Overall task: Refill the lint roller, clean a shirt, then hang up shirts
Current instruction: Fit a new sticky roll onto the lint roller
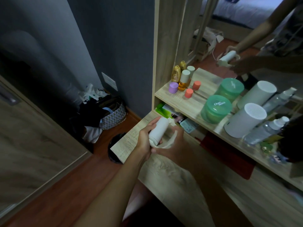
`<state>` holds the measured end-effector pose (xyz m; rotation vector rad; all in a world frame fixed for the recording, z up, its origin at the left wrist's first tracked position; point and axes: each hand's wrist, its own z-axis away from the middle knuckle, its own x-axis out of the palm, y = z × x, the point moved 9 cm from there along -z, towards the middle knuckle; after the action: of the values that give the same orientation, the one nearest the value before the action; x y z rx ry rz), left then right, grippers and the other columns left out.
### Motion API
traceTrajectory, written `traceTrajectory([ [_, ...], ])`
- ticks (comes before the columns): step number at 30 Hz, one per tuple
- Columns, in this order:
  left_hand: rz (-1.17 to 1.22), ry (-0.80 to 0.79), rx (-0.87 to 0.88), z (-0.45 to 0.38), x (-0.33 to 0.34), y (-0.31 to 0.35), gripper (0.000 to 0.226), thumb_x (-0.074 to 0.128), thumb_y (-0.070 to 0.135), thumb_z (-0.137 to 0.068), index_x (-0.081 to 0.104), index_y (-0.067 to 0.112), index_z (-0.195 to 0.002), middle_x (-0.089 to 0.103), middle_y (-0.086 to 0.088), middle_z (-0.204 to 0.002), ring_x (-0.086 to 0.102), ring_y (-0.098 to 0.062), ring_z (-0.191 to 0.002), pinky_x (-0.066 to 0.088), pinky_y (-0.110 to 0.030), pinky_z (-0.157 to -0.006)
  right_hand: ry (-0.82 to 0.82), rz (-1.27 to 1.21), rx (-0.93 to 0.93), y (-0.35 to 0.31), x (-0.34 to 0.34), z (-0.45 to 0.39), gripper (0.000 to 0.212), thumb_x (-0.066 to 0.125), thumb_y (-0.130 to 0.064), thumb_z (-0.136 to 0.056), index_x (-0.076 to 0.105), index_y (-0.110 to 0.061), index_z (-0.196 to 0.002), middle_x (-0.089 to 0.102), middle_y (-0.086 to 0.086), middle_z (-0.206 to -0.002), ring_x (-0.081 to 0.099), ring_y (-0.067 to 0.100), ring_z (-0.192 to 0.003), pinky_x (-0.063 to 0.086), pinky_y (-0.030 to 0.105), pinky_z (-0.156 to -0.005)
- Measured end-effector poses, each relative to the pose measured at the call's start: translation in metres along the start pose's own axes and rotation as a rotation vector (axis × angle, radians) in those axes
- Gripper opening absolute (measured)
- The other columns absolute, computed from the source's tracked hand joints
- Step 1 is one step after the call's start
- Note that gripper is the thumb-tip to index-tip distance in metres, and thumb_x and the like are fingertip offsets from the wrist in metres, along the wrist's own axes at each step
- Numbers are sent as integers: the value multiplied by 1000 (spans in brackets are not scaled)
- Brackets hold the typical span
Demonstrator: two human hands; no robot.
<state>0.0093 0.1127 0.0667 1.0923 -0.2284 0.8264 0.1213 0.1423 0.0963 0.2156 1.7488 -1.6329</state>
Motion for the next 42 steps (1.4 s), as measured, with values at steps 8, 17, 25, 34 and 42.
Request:
traceTrajectory([
  [8,-106,-79,-45,1,5,-6,41,41,15,-92,57,11,-129,57,-18,-119,59,-17,-57,45,-24,-44,38,-173,95,8,-18,-27,33,44,-29,-100,57,-11,-125,62,5,-109,62,22,-105,50,30,-83],
  [17,-135,-134,-49,5,13,9,45,37,13,-92,53,7,-133,60,-13,-103,57,-16,-55,43,-21,-40,126,-391,228,11,-13,-31,34,42,-28,-101,60,-2,-115,62,9,-103,58,17,-96,41,11,-59],
  [25,-199,-204,-93,11,15,4,42,39,16,-91,60,17,-127,66,-8,-113,56,-19,-69,44,-21,-44,55,-603,374,23,1,-34,48,38,-41,-99,37,-15,-139,53,16,-123,60,25,-98,51,28,-60],
  [34,-595,-250,99,10,21,23,38,46,14,-95,57,9,-131,63,-6,-127,63,-15,-106,51,-18,-83,-72,-486,618,30,16,-50,69,35,-62,-93,32,-14,-144,44,18,-136,49,37,-122,44,41,-92],
  [42,-719,-211,147,16,16,31,33,48,10,-94,65,12,-122,69,-5,-117,67,-13,-101,50,-15,-79,-232,-285,408,9,13,-48,39,54,-47,-92,51,-9,-104,56,10,-79,53,17,-52,41,29,-48],
])
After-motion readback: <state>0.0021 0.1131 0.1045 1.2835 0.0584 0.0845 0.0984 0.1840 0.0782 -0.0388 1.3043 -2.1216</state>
